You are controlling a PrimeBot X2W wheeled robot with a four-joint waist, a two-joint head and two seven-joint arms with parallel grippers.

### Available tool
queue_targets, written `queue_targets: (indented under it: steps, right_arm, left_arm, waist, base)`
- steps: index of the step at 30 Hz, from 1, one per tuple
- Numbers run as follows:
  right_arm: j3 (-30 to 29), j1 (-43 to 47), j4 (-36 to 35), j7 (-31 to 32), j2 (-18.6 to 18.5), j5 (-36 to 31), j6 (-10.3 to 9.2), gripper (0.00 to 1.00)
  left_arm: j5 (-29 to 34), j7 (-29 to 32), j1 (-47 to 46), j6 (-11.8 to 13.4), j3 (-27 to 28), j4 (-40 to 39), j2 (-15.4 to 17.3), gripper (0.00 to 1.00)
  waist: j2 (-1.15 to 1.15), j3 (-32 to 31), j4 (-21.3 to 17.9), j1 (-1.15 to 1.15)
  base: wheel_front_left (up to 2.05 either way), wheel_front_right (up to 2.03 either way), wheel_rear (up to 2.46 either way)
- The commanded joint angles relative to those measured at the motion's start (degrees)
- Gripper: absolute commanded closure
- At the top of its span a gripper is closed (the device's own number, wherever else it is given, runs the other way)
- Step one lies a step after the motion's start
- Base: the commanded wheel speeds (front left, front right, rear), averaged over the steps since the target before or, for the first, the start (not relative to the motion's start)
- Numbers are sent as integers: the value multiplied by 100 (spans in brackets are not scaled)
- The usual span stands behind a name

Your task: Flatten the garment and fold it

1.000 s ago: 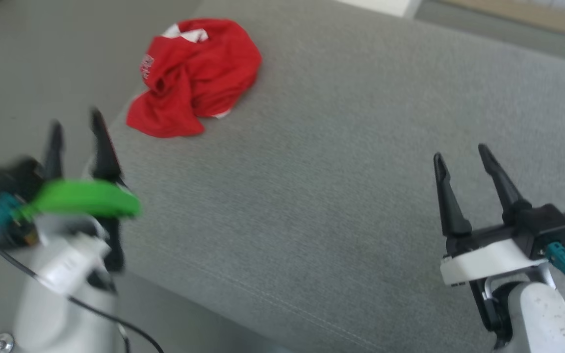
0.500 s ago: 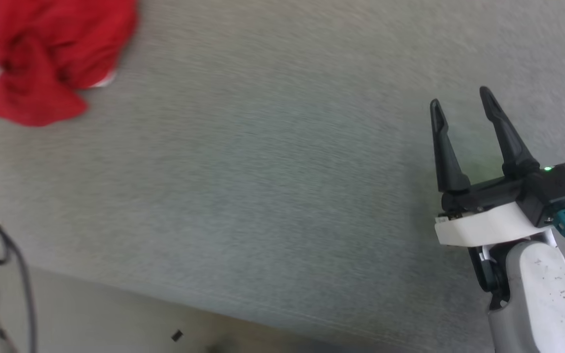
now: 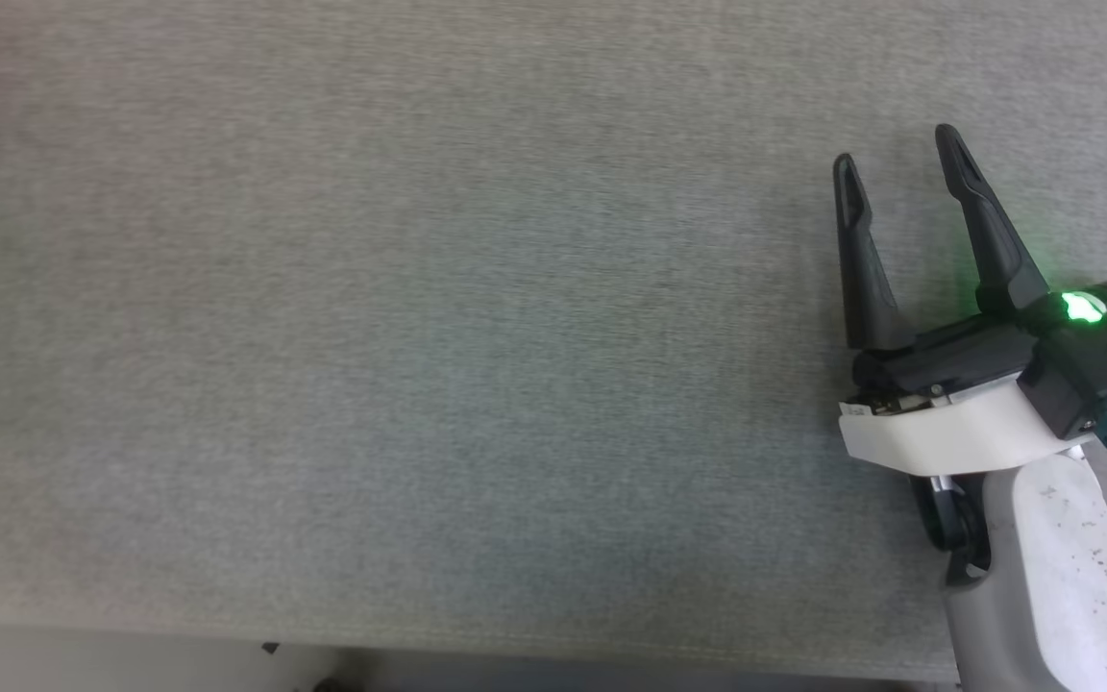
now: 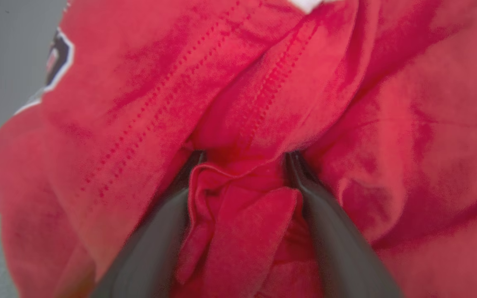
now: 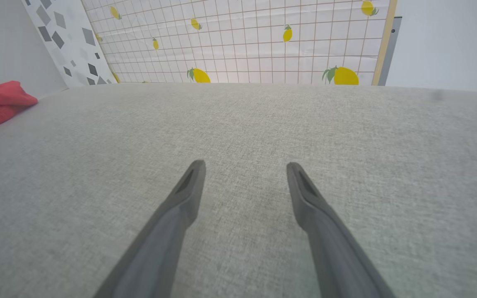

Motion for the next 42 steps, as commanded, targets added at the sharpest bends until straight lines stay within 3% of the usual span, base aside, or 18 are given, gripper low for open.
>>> queue_targets:
  steps: [1,2,3,4,5,13,16,19,24,29,37,42]
  right_arm:
    - [-47,8,152,-4,-50,40,-12,0]
    - [-37,10,180,-13,-50,50,-12,0]
    - [-31,12,202,-22,-50,59,-12,0]
    - [-31,16,219,-30,-50,76,-12,0]
    - [-34,21,245,-38,-50,95,-12,0]
    - [-87,228,515,-84,-50,183,-12,0]
    - [-101,384,640,-93,-50,257,-12,0]
    - [-146,583,728,-97,-50,302,-12,0]
    - [-255,889,800,-100,-50,346,-12,0]
    - [-355,1203,819,-100,-50,379,-12,0]
    - [-366,1468,666,48,-50,360,-12,0]
    - [-313,1500,583,122,-50,378,-12,0]
  left_arm:
    - [-85,229,277,49,-74,161,-139,0]
    - [-109,308,342,56,-73,157,-134,0]
    - [-119,350,407,66,-65,138,-120,10]
    - [-91,303,452,48,-61,91,-81,41]
    - [3,114,492,56,-33,20,-4,100]
    - [991,-2686,372,-68,98,-484,396,100]
    - [1231,-3566,242,-322,-46,-518,455,100]
    - [1375,-4041,-40,-581,-344,-534,399,100]
    - [1582,-4380,-549,-972,-1037,-509,92,100]
    - [1712,-4382,-840,-1194,-1864,-543,-646,100]
    - [1582,-4260,-682,-1538,-3008,-293,-2027,100]
    - [1471,-3920,-368,-1716,-3689,390,-2470,100]
  waist:
    - [0,140,-215,0]
    - [0,96,-227,0]
    - [0,42,-239,0]
    - [0,-10,-246,0]
    - [0,-84,-253,0]
    - [0,-1031,-194,0]
    - [0,-1582,-177,0]
    - [0,-2091,-152,0]
    - [0,-2764,-199,0]
    - [0,-3305,-375,0]
    - [0,-3528,-877,0]
    - [0,-3468,-1245,0]
  base:
    - [0,0,0]
    - [0,0,0]
    - [0,0,0]
    - [0,0,0]
    - [0,0,0]
    - [0,0,0]
    - [0,0,0]
    - [0,0,0]
    - [0,0,0]
    - [0,0,0]
    - [0,0,0]
    - [0,0,0]
